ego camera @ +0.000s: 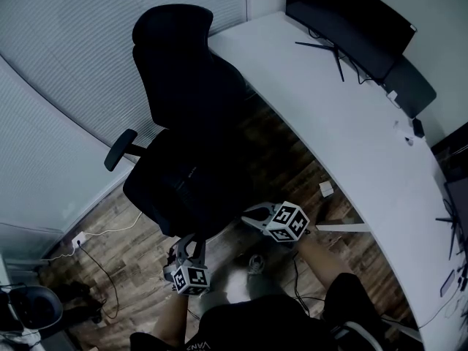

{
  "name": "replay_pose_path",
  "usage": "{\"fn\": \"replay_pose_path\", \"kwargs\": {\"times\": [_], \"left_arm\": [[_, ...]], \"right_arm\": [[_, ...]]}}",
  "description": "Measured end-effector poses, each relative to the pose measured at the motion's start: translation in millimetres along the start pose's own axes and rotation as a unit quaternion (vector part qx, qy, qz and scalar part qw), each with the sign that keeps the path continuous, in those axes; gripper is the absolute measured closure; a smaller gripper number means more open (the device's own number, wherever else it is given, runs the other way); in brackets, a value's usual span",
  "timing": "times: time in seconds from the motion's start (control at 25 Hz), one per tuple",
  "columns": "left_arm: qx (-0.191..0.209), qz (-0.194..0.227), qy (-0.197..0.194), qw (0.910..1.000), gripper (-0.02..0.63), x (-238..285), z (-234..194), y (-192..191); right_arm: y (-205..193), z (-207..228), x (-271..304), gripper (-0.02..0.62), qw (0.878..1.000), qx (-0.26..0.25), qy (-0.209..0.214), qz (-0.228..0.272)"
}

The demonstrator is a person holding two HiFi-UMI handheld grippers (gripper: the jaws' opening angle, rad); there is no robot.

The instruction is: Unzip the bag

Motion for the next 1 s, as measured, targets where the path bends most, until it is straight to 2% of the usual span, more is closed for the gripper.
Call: {"fn": "replay_pose_path", "kwargs": {"times": [0.2, 0.6, 1.0], "left_arm": [[-0.017, -0.009, 0.004, 0.9998, 0.502, 0.5, 1.2, -0.2], [-0.024, -0.027, 0.005, 0.9993, 0.502, 6.0, 3.7, -0.2], [-0.034, -0.033, 0.008, 0.9989, 0.502, 11.3, 3.7, 4.0]], "right_arm": [[0.6, 18.1, -4.7, 0.552, 1.0, -0.002, -0.009, 0.0], [2.8, 76.1, -15.4, 0.552, 0.998, 0.02, -0.055, 0.002], [4.4, 118.7, -7.8, 0.552, 0.997, 0.025, -0.077, -0.007]]}}
Point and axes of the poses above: the fingertips, and each gripper's own axes: x forward along the fingers, z to its right, y out of its top, the point moved 6 cm from there along -x, backward along the fingers, and after that the axes turned 9 degrees about -y, right-handed, at the moved point
